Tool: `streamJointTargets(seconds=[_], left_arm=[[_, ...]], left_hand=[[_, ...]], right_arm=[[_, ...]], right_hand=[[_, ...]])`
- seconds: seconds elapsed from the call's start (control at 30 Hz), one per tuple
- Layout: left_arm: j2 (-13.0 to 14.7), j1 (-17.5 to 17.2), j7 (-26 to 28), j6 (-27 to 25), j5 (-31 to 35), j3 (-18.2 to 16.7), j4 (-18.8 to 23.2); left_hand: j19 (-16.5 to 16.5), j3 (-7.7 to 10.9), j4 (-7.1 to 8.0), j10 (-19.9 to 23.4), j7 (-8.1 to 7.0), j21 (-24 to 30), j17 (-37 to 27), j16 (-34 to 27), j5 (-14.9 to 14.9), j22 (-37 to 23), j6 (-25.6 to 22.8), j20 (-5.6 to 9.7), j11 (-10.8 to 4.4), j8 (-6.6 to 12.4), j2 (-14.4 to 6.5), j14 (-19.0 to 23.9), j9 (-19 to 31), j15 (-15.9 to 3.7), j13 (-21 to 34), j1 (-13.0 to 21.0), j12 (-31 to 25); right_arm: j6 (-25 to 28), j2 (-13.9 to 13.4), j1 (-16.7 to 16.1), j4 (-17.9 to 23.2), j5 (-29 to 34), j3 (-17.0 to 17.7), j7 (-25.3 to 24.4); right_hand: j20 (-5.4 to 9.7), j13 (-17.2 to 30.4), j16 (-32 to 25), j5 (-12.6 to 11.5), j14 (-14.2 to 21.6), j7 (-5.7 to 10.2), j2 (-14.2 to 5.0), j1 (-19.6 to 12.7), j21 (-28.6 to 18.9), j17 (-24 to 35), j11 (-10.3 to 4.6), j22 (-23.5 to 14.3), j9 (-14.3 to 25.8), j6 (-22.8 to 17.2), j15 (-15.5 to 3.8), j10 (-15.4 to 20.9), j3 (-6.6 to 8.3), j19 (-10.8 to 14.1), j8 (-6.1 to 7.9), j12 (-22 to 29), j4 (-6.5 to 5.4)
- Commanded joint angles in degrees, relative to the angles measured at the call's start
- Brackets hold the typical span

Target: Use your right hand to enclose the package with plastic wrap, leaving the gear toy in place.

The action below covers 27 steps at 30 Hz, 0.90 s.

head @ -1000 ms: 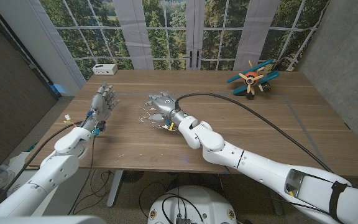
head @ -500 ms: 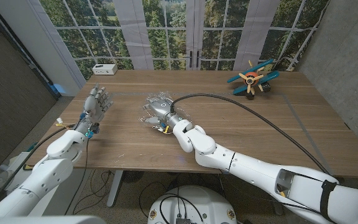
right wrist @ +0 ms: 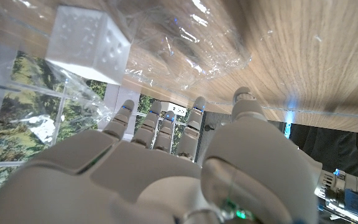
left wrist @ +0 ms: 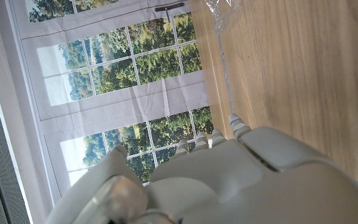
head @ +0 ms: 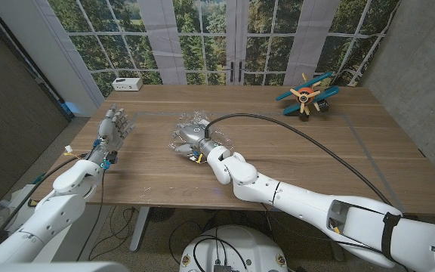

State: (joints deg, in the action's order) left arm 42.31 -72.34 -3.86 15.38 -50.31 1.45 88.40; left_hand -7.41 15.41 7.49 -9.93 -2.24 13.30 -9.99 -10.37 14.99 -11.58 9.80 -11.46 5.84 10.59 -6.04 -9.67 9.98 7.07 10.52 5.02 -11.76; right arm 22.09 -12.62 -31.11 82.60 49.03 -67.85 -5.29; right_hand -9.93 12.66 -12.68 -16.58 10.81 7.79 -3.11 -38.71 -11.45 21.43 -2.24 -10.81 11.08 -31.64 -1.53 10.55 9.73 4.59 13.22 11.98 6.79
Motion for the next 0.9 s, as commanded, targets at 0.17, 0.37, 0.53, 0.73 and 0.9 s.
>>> streamJointTargets(seconds=[0.17, 0.37, 0.53, 0.73, 0.9], left_arm=[[-1.1, 2.3, -2.0, -0.6, -1.1, 0.2, -2.4], [-0.9, 3.4, -2.5, -1.0, -1.0, 0.7, -3.1], [-0.9, 3.7, -2.6, -1.0, -0.9, 0.8, -3.2], [-0.8, 3.6, -2.5, -1.1, -0.9, 0.9, -2.9], [-0.8, 3.6, -2.5, -1.1, -0.8, 1.0, -2.7]], left_hand=[[-0.3, 0.04, -0.15, -4.4, -0.63, -0.2, -0.2, -0.1, 0.0, -0.2, 3.3, -0.29, 0.39, 0.09, -0.3, -4.6, 0.2, 0.34, 0.2, 0.6, -0.1], [-0.3, 0.04, -0.15, -4.5, -0.63, -0.2, -0.2, -0.1, 0.0, -0.2, 3.4, -0.30, 0.41, 0.08, -0.3, -4.6, 0.2, 0.30, 0.2, 0.6, -0.1], [-0.2, 0.04, -0.15, -4.5, -0.56, -0.2, -0.2, -0.1, 0.0, -0.2, 3.3, -0.29, 0.39, 0.08, -0.3, -4.7, 0.2, 0.26, 0.2, 0.6, 0.0], [-0.2, 0.04, -0.16, -4.5, -0.61, -0.2, -0.2, -0.1, -0.1, -0.2, 3.4, -0.27, 0.42, 0.08, -0.3, -4.7, 0.2, 0.15, 0.2, 0.6, 0.0], [-0.2, 0.04, -0.16, -4.5, -0.60, -0.2, -0.2, -0.1, -0.1, -0.2, 3.4, -0.28, 0.43, 0.08, -0.3, -4.7, 0.2, 0.14, 0.2, 0.6, 0.0]], right_arm=[[0.9, 2.0, 2.2, -4.5, -3.9, -2.2, 0.0], [2.4, 3.6, 2.2, -7.4, -4.3, -3.0, -2.9], [3.9, 4.2, 2.7, -9.3, -4.1, -4.2, -3.9], [5.3, 4.7, 2.4, -11.3, -3.0, -5.3, -8.4], [6.8, 4.9, 2.3, -12.5, -2.4, -5.8, -11.7]], right_hand=[[-0.44, 0.3, -0.3, -0.6, -0.3, -0.68, 1.26, 0.8, -0.1, 0.2, 0.08, -0.1, 0.2, 0.5, 0.28, 0.1, -0.83, -0.5, -0.28, 0.2, 0.06], [-0.58, 0.4, -0.5, -0.6, -0.4, -1.02, 2.02, 1.5, -0.1, 0.4, 0.08, -0.1, 0.3, 1.4, 0.20, 0.0, -1.54, -0.9, -0.75, 0.2, -0.19], [-0.44, 0.4, -0.7, -0.8, 0.0, -1.03, 2.39, 1.2, -0.3, 0.4, -0.16, -0.1, 0.3, 2.1, -0.10, 0.5, -1.74, -0.5, -1.10, 0.4, 0.09], [0.24, 0.4, -2.0, -2.2, 2.5, -0.79, 0.65, -4.2, -1.2, 0.3, -0.76, -0.1, 0.4, -0.4, -1.27, 3.4, 0.06, 1.4, -0.23, 1.3, 2.10], [0.92, 0.4, -2.8, -3.5, 4.8, -0.36, -1.15, -10.0, -1.8, 0.0, -1.32, 0.0, 0.4, -4.5, -2.47, 6.4, 2.27, 3.6, 0.93, 2.0, 3.21]])
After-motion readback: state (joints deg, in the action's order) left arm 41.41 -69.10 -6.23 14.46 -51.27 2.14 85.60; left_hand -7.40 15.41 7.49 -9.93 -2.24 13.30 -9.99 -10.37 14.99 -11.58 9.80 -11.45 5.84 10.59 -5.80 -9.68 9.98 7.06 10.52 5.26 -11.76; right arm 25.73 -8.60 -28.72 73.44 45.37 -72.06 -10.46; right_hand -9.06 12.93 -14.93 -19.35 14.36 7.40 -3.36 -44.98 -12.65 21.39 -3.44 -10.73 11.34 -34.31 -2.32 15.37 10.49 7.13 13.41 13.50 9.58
